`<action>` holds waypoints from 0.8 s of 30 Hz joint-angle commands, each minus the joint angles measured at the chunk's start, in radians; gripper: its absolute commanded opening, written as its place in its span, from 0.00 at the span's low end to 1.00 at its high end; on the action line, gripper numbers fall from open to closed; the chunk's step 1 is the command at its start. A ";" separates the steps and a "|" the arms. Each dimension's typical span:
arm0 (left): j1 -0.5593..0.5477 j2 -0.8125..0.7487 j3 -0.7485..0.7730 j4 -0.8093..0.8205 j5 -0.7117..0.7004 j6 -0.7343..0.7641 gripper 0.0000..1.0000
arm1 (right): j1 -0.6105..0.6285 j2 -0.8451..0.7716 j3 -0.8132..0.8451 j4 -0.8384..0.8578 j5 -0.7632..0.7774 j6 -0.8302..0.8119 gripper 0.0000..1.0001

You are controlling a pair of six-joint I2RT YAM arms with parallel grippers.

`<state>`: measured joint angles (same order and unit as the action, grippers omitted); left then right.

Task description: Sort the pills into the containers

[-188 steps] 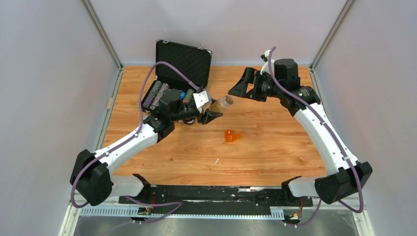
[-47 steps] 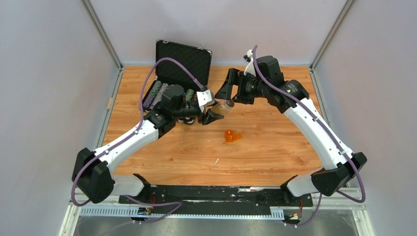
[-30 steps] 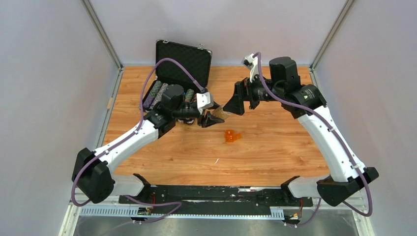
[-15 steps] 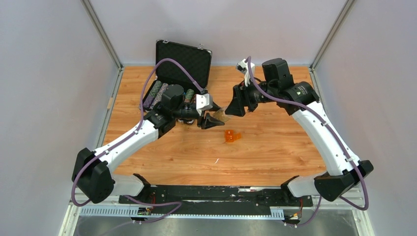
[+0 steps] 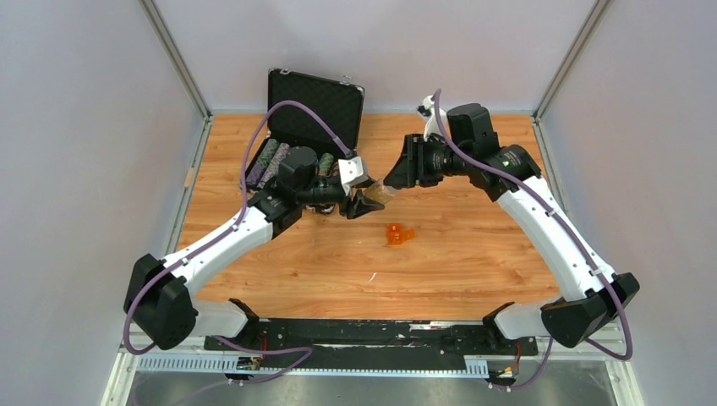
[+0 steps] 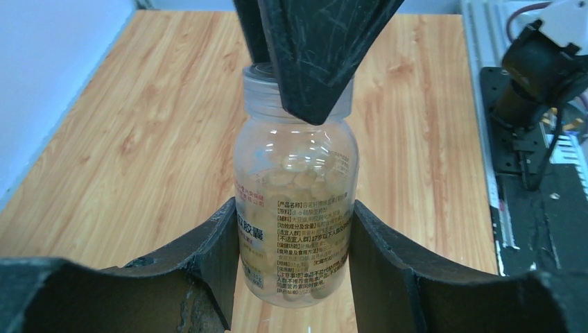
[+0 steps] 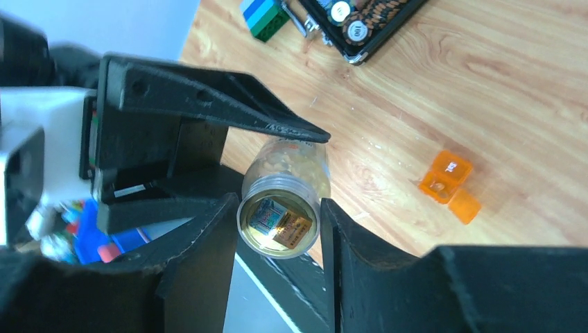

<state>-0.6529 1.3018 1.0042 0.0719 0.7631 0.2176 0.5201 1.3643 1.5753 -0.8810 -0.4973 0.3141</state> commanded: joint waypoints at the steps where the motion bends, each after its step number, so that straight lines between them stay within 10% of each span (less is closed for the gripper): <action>1: -0.004 -0.013 0.001 0.154 -0.110 -0.036 0.00 | 0.006 -0.016 -0.025 0.070 0.215 0.410 0.31; 5: -0.004 -0.008 -0.008 0.161 -0.153 -0.030 0.00 | 0.014 -0.037 -0.040 0.097 0.324 0.621 0.35; 8: -0.004 -0.004 -0.015 0.159 -0.157 -0.027 0.00 | 0.013 -0.061 -0.045 0.130 0.384 0.604 0.84; 10: -0.004 -0.004 -0.019 0.156 -0.155 -0.027 0.00 | -0.006 -0.090 -0.070 0.158 0.411 0.526 0.99; 24: -0.003 0.003 0.055 0.046 0.108 -0.012 0.00 | -0.161 -0.229 -0.195 0.204 -0.379 -0.298 0.99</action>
<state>-0.6540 1.3071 0.9958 0.1287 0.7338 0.1890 0.3569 1.1347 1.3708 -0.6487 -0.5858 0.2813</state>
